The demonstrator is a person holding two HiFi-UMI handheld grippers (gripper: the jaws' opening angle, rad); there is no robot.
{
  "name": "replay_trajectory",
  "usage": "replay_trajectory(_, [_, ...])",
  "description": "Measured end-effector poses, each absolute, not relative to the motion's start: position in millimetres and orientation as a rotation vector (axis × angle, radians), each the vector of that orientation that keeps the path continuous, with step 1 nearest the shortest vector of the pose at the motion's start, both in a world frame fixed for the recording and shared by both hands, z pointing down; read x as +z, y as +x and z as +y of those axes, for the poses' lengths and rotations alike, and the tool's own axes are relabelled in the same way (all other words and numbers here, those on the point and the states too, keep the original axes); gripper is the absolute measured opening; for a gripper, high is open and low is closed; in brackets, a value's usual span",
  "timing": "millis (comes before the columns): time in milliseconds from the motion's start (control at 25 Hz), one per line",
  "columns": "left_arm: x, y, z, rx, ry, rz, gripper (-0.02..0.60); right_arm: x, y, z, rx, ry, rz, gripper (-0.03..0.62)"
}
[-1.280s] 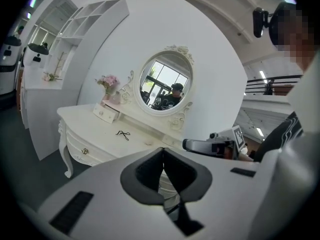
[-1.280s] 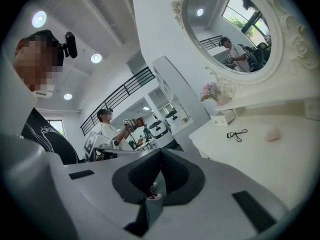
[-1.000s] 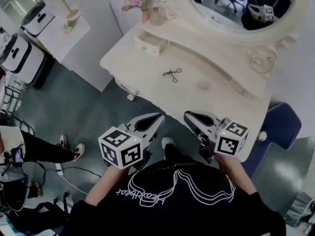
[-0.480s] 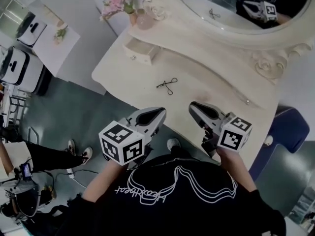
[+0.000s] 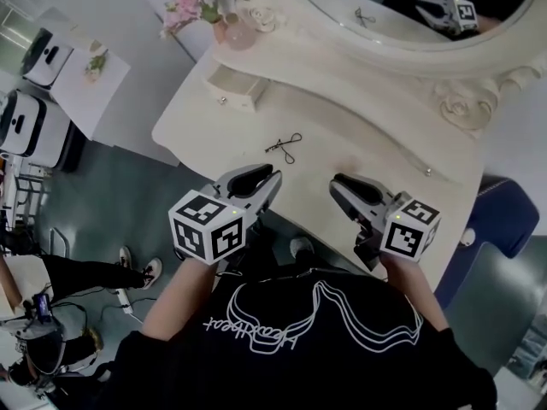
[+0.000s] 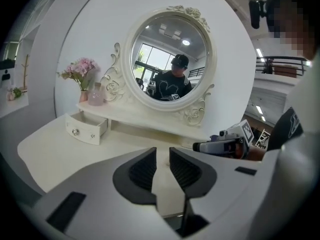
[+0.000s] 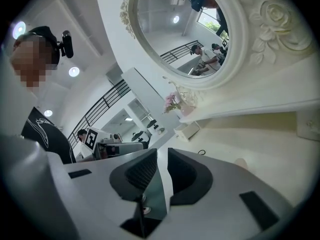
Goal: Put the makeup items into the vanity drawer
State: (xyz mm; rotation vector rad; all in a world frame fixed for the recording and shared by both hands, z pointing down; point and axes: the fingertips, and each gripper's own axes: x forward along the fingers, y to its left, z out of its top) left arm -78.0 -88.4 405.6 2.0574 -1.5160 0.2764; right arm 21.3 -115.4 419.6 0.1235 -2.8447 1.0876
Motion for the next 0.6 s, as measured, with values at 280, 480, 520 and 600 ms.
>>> replay_trajectory(280, [429.7,-101.3,-101.0,0.385,2.067,-1.496,0.161,415.8,27.9,-121.9,1.076,0.229,-2.869,0.054])
replay_trajectory(480, [460.6,-114.6,-115.3,0.488,2.063,-1.446,0.185,421.8,28.3,-131.0,1.11,0.324,-2.849,0.054])
replay_trajectory(520, [467.3,-117.6,-118.1,0.511,2.059,-1.436,0.185,422.4,27.8,-133.0,1.119,0.343,-2.845,0.054])
replay_trajectory(600, [479.0,-122.2,-123.8,0.559,2.057,-1.415,0.186,423.7,26.1,-136.8,1.138,0.381,-2.833,0.054])
